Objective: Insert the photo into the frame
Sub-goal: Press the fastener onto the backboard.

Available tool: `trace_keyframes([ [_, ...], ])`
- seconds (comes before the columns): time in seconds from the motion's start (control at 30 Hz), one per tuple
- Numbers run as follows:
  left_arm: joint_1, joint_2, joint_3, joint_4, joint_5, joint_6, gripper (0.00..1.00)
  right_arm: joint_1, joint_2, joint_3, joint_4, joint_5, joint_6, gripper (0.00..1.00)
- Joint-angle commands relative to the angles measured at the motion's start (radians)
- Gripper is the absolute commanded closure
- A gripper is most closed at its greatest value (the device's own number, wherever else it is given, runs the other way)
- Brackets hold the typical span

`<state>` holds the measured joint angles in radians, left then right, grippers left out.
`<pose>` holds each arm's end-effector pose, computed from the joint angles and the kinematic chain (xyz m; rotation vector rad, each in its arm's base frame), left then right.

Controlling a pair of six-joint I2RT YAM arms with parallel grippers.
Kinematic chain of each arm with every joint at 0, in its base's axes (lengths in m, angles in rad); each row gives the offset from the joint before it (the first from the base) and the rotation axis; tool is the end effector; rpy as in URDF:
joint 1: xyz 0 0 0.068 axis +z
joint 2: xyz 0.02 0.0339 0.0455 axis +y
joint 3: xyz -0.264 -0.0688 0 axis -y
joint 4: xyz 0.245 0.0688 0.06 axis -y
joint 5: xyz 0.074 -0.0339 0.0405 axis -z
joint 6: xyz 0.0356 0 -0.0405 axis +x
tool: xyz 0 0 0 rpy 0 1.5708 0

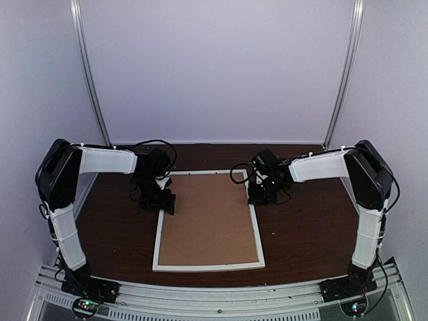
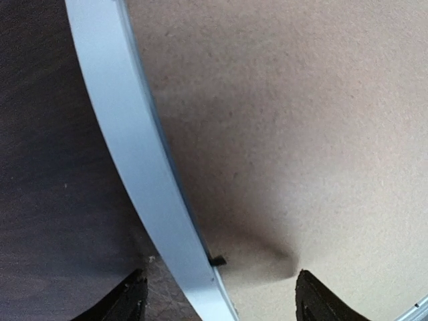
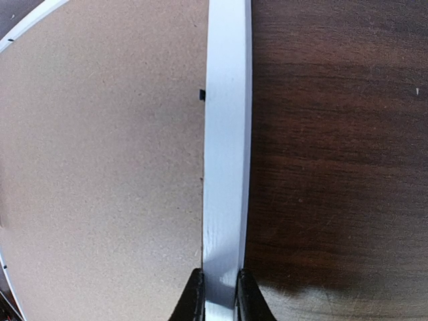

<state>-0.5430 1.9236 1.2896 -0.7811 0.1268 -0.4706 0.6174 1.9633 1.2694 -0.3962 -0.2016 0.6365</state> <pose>0.3068 -0.1904 0.1565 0.1256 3.0513 -0.2851 0.3204 0.2362 0.1503 -0.0427 2.8011 0.6321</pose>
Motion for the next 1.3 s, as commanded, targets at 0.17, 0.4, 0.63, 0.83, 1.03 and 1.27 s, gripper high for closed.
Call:
trace_keyframes([
  [0.17,-0.008,-0.213,-0.11,-0.038,0.002,-0.002,0.21,-0.008,0.011,-0.049,-0.026,0.004,0.026,1.0],
  [0.4,-0.007,-0.283,-0.223,-0.068,0.01,-0.011,0.21,-0.007,0.011,-0.061,-0.014,0.002,0.029,1.0],
  [0.63,-0.008,-0.286,-0.279,-0.067,0.015,-0.027,0.21,-0.007,0.012,-0.062,-0.01,-0.003,0.032,1.0],
  [0.83,-0.008,-0.271,-0.296,-0.051,0.035,-0.027,0.21,-0.006,0.017,-0.068,-0.006,-0.005,0.037,1.0],
  [1.03,-0.008,-0.245,-0.32,-0.014,0.042,-0.037,0.21,-0.008,0.016,-0.072,-0.003,-0.007,0.04,1.0],
  [1.27,-0.008,-0.21,-0.317,0.009,0.042,-0.038,0.21,-0.006,0.013,-0.074,-0.003,-0.007,0.038,1.0],
])
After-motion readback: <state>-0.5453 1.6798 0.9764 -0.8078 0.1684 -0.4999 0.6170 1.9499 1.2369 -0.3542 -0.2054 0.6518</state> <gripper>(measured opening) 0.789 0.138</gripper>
